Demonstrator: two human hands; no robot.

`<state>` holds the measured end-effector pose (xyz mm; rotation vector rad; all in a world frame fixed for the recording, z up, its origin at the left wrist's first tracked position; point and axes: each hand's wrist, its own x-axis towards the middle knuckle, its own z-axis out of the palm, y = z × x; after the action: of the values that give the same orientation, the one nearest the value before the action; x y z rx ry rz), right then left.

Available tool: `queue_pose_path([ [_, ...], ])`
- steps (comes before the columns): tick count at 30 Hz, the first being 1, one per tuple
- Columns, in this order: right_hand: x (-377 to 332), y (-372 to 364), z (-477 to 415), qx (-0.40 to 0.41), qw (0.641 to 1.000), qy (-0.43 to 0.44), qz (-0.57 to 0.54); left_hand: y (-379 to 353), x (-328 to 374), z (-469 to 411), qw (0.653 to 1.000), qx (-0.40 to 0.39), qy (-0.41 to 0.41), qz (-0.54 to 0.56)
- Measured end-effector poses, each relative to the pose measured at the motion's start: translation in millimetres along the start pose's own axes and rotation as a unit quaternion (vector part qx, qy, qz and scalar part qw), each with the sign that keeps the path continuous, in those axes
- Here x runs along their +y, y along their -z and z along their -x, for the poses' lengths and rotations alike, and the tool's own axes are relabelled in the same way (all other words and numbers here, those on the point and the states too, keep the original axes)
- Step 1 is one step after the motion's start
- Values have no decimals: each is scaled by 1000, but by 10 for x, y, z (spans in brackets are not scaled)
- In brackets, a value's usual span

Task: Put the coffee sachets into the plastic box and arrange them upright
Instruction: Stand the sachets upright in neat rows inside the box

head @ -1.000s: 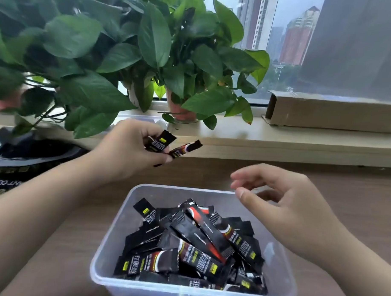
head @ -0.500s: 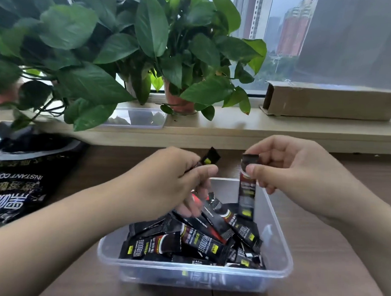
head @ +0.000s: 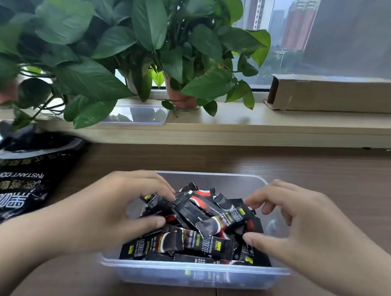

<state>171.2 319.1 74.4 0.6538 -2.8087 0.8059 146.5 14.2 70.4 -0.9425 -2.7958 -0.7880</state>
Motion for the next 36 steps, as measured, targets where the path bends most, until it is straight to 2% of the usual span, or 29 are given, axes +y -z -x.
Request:
queue_pose_path([
  [4,147,103,-183,-37,999,3,32,-86,27,-49,999,-13,23,-23],
  [8,242,277,-337,-110,990,1,86,-205,160,-239,998,-31,11,-46],
  [12,228,405,-575,-105,991,15,79,-222,182,-459,995,-68,22,-67],
  [14,131,409,-720,-179,983,-4,49,-193,209,-584,992,-100,34,-70],
  [17,-45,303,-954,-305,948,-26,89,-138,234,-766,982,-162,52,-77],
  [22,-19,134,-1164,-323,933,-26,157,-141,274,-1033,972,-197,88,-89],
  [27,208,182,-1118,-277,954,-27,116,-73,155,-1015,982,-175,68,31],
  [31,338,148,-1091,-222,972,-13,80,-77,35,-1006,992,-52,63,93],
  [36,393,156,-1094,-222,975,-7,-3,-121,-64,-907,991,37,43,125],
])
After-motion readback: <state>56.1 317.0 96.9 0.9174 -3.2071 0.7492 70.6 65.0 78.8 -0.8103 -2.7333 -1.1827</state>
